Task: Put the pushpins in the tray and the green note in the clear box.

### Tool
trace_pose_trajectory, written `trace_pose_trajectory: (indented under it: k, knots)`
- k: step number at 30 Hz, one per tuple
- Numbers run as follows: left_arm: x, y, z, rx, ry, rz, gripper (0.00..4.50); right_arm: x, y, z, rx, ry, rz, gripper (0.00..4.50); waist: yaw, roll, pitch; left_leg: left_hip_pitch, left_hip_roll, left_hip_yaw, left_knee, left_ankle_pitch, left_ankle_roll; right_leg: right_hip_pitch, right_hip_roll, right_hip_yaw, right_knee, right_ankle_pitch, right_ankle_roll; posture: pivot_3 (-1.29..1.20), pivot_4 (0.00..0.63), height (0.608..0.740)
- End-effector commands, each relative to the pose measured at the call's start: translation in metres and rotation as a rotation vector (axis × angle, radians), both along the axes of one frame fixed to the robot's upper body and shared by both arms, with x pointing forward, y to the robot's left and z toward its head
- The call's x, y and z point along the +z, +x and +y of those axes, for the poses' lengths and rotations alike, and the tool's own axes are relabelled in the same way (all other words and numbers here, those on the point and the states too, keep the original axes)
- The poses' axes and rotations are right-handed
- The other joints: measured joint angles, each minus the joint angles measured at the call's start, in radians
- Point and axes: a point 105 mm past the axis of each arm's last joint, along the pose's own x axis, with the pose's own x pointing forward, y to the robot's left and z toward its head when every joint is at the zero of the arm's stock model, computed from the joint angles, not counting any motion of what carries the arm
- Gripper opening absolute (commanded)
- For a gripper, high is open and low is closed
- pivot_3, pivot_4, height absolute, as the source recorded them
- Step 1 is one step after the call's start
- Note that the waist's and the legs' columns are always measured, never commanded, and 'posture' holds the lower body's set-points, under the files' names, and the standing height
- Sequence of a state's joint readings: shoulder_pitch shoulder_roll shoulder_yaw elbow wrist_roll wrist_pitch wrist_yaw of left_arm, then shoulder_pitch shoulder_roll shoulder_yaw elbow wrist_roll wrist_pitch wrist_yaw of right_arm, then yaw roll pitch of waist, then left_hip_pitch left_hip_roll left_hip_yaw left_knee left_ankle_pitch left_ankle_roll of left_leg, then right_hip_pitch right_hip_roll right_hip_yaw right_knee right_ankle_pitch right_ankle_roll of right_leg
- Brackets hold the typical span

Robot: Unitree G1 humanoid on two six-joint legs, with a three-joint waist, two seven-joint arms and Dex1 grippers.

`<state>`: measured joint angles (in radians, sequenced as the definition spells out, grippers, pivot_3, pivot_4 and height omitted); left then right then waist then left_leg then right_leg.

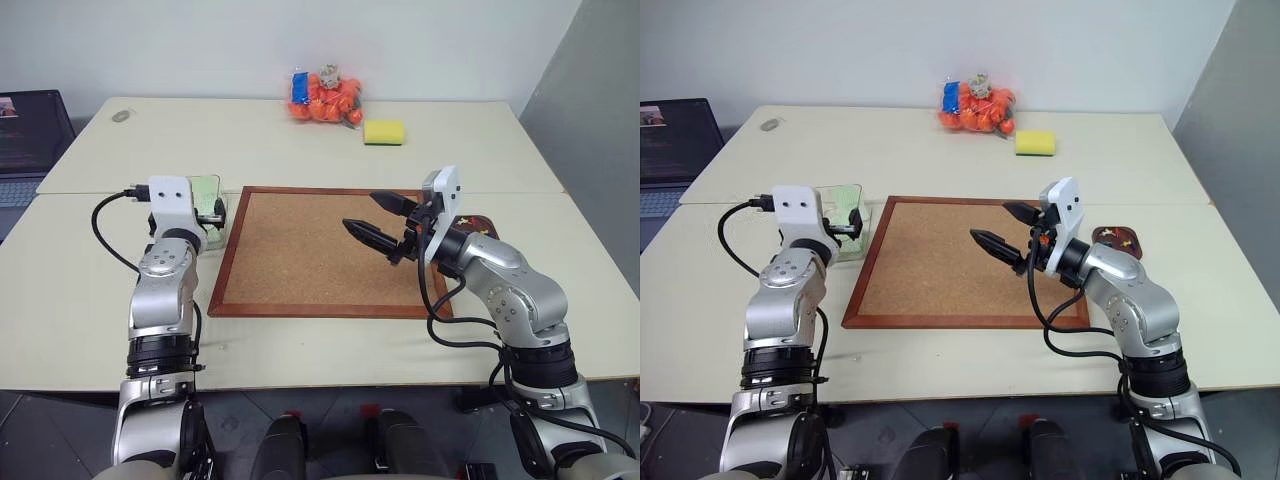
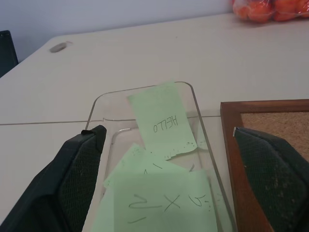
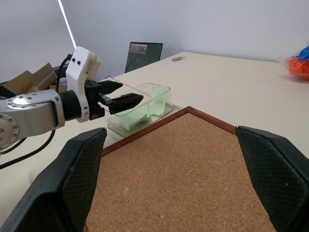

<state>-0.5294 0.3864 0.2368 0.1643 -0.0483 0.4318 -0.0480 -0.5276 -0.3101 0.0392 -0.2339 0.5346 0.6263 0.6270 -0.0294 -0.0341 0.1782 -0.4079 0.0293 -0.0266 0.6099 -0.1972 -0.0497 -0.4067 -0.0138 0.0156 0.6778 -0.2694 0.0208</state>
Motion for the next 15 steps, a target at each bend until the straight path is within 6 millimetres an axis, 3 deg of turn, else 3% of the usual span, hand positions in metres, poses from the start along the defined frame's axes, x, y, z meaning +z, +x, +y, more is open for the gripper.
trace_pose_trajectory:
  k: [1,4,7,11,15]
  knots:
    - [0.037,-0.007,-0.017,-0.131,0.012,-0.137,4.48,0.015,-0.007,-0.002,0.001,0.017,-0.064,4.5,0.0,0.0,0.0,0.0,0.0,0.0,0.0,0.0,0.0,0.0,0.0,0.0,0.0,0.0,0.0,0.0,0.15,0.74]
    - [0.036,-0.017,-0.049,-0.349,-0.054,-0.117,4.48,0.01,-0.001,-0.009,-0.076,-0.028,-0.081,4.5,0.001,0.0,0.0,0.0,0.0,0.0,0.0,0.0,0.0,0.0,0.0,0.0,0.0,0.0,-0.001,0.0,0.15,0.74]
    - [0.028,-0.029,-0.066,-0.472,-0.087,-0.078,4.48,-0.002,0.011,-0.022,-0.216,-0.1,-0.101,4.5,0.001,0.0,0.0,0.0,-0.001,0.001,0.0,0.0,0.0,0.0,-0.001,0.001,0.0,0.0,-0.001,0.0,0.15,0.74]
    - [0.019,-0.045,-0.076,-0.51,-0.125,-0.068,4.48,-0.017,0.026,-0.047,-0.465,-0.163,-0.115,4.5,0.0,0.0,0.0,0.0,0.0,0.001,0.0,0.0,0.0,0.0,-0.001,0.001,0.0,0.0,0.0,0.0,0.15,0.74]
    - [0.001,-0.062,-0.08,-0.446,-0.17,-0.067,4.48,-0.032,0.028,-0.066,-0.67,-0.185,-0.103,4.5,0.0,0.0,0.0,0.0,0.0,0.001,0.0,0.0,0.0,0.0,-0.001,0.002,0.0,-0.001,0.001,0.0,0.15,0.74]
